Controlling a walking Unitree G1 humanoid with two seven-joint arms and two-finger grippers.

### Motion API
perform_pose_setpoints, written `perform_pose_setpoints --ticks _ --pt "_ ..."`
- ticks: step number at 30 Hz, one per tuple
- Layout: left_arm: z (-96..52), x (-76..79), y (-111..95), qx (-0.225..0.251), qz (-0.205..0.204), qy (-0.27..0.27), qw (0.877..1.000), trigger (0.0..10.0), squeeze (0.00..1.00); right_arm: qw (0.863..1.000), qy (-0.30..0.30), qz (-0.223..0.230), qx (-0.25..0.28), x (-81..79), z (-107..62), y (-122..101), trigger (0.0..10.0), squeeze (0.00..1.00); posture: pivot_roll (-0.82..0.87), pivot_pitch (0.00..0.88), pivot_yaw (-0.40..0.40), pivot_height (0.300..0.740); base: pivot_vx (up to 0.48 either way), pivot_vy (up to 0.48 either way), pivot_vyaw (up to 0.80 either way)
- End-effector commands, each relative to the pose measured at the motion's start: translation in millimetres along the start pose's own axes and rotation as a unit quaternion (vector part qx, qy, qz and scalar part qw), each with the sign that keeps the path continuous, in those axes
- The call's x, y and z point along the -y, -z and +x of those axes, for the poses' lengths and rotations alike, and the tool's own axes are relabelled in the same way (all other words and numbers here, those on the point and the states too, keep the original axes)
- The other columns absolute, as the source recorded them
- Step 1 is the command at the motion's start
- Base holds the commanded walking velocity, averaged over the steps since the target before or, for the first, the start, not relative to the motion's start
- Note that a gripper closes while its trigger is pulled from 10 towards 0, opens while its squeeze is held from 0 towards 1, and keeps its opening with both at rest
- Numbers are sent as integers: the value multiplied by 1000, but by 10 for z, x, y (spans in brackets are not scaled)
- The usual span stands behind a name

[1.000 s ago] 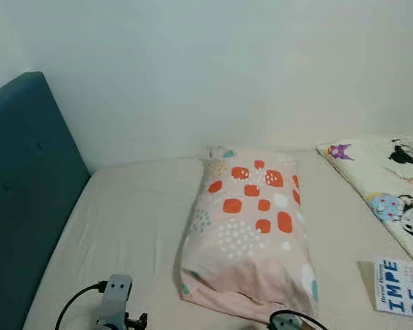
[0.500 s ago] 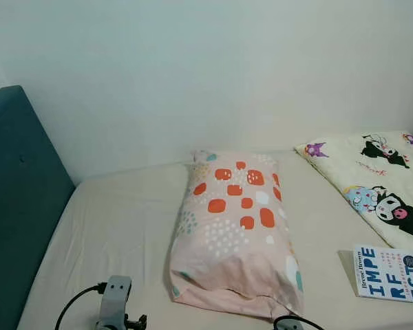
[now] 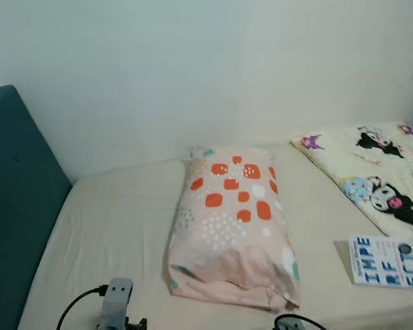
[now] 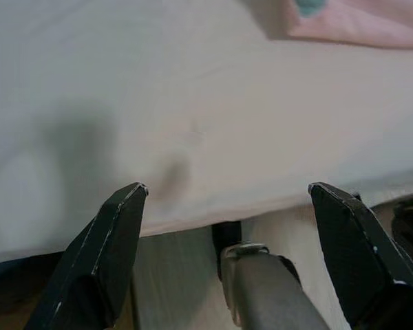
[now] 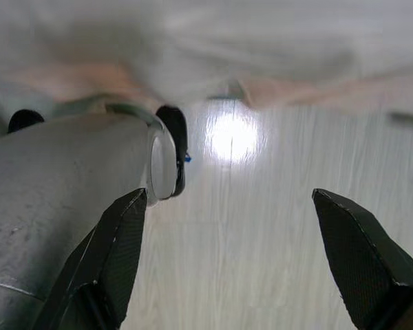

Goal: Clean up the room

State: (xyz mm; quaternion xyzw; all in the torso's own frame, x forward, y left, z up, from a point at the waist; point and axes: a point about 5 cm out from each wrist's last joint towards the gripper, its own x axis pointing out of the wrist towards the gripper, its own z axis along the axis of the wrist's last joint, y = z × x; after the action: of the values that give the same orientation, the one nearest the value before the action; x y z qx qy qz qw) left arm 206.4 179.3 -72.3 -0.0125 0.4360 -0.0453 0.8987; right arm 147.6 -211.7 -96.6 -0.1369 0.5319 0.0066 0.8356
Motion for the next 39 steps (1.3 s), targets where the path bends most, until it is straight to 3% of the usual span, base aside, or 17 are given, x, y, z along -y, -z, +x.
perform_pose_setpoints --ticks 1,39 --pt "-9 -21 44 -10 3 -5 1000 10000 0 1000 -5 8 -5 -48 -1 20 10000 0 -119 0 61 710 0 0 0" --pt "-40 -57 166 -26 9 -9 1000 10000 0 1000 -12 4 -12 -117 -8 74 10000 0 -117 0 67 710 0 0 0"
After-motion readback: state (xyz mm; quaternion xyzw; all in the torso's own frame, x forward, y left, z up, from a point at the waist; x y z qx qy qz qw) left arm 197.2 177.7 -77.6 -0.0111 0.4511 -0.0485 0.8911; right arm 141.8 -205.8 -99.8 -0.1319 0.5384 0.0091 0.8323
